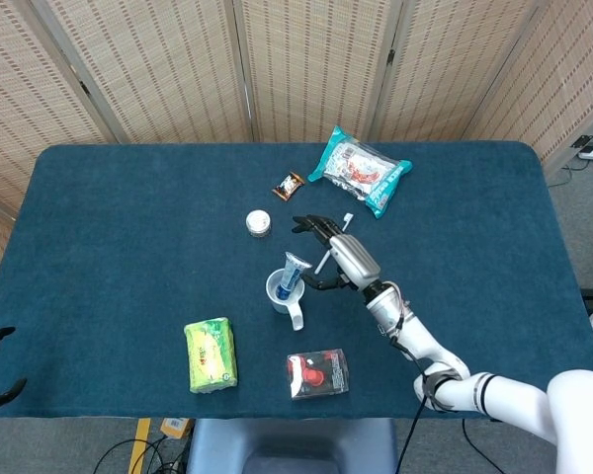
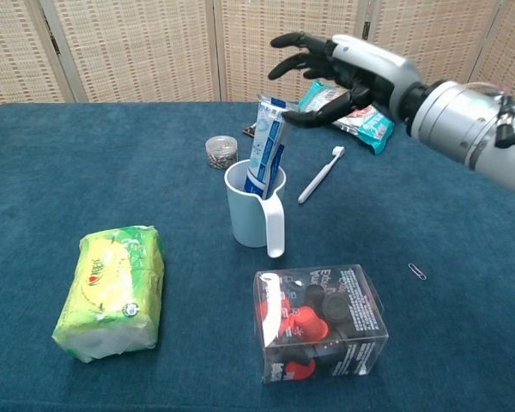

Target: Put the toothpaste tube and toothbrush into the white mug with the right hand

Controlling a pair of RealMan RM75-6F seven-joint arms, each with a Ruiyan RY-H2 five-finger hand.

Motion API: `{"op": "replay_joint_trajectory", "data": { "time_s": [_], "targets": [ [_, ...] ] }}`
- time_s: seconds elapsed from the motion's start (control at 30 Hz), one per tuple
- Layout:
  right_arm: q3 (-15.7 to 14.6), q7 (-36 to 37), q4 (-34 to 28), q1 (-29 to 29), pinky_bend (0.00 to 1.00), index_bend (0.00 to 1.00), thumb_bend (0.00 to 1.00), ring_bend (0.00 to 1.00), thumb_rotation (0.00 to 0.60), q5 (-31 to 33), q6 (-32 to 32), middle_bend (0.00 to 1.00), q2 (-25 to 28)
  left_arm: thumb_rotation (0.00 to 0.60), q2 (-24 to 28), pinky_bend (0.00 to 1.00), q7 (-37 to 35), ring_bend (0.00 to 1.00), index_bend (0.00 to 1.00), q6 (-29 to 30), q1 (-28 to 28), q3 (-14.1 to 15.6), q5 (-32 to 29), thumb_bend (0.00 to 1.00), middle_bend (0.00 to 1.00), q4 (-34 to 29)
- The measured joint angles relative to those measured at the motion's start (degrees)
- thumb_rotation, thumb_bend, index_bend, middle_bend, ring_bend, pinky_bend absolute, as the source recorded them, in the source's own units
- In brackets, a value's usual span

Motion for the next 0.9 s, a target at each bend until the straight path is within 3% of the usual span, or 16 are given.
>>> {"op": "replay_joint_trajectory", "data": {
  "time_s": [0.1, 0.4, 0.53, 0.67, 0.9],
  "targets": [
    [0.4, -1.0, -0.3, -0.6, 0.06, 0.10, 0.40, 0.04, 0.600, 0.6, 0.4, 0.20, 2.0, 0.600, -0.3, 0.15, -0.3, 0.05, 0.25, 0.5, -0.1, -0.1, 0.7, 0.23, 0.08, 0.2],
    [-1.9, -15.3, 3.7, -0.5, 0.06, 0.20, 0.37, 0.04, 0.600, 2.4, -3.7, 0.25, 3.2, 0.600, -0.6, 0.15, -0.4, 0.05, 0.26, 1.0, -0.3, -0.1, 1.6, 0.23, 0.08, 0.3],
    [-3.6, -22.6, 5.6, 0.7, 0.06, 0.21, 0.48, 0.04, 0.600, 3.7, -8.6, 0.26, 3.1, 0.600, -0.5, 0.15, -0.4, 0.05, 0.26, 1.1, -0.2, 0.0, 1.6, 0.23, 0.08, 0.2],
    [-4.9, -30.2, 8.4, 2.4, 0.06, 0.21, 0.58, 0.04, 0.600, 5.2, -12.7, 0.26, 1.5, 0.600, -0.4, 0.15, -0.5, 0.05, 0.26, 1.1, 0.0, 0.1, 1.3, 0.23, 0.08, 0.3],
    [-5.7, -37.2, 14.4, 5.3, 0.06, 0.22, 0.64, 0.04, 0.600, 7.1, -16.4, 0.24, -3.9, 0.600, -0.5, 0.15, -1.1, 0.05, 0.26, 1.0, 0.4, 0.3, 0.9, 0.23, 0.08, 0.9]
  ]
}}
